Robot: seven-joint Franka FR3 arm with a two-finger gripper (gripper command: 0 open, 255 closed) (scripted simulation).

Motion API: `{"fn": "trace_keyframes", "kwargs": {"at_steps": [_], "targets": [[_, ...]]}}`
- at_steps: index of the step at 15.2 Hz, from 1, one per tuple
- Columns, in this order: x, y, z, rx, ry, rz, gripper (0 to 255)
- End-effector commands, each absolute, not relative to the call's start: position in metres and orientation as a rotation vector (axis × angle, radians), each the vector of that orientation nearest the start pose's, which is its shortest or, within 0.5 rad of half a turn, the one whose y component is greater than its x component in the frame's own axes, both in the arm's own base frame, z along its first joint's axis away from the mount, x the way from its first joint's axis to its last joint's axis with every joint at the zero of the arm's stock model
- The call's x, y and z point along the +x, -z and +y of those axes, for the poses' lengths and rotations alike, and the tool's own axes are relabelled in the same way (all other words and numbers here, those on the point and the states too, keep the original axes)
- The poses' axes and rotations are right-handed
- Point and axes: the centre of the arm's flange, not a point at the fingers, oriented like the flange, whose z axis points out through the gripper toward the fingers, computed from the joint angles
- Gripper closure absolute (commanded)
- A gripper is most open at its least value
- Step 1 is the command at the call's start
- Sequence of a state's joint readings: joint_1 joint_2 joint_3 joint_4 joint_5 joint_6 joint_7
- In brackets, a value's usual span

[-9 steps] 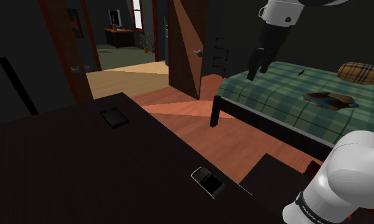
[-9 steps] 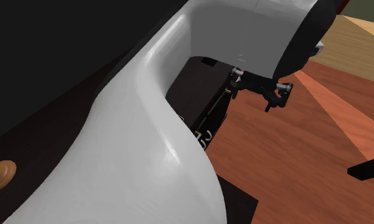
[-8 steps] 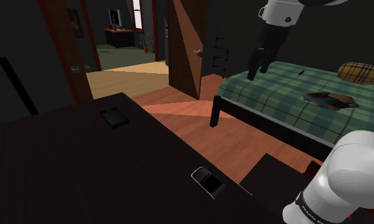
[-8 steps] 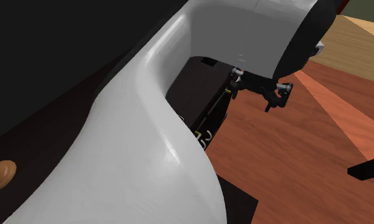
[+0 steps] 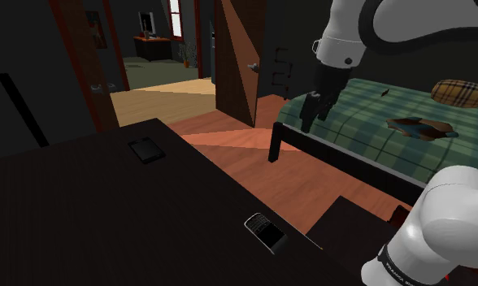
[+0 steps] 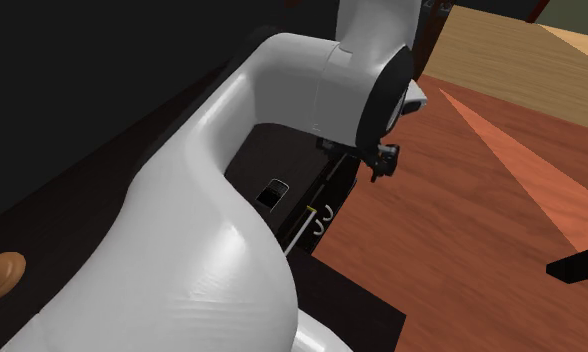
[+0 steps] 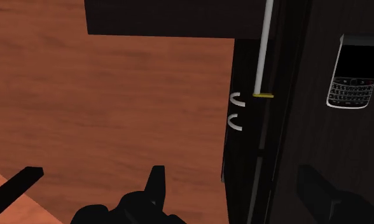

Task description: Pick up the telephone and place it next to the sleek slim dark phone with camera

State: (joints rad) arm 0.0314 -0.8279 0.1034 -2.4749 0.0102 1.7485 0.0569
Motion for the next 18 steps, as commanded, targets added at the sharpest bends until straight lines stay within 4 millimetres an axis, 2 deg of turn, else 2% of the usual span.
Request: {"fn": "trace_keyframes", "kwargs": {"at_steps": [1, 18], "targets": [[0.307, -0.543, 0.070, -3.194, 0.155, -0.086, 0], [0.278, -0.391, 0.230, -3.191, 0.062, -0.201, 0]]}}
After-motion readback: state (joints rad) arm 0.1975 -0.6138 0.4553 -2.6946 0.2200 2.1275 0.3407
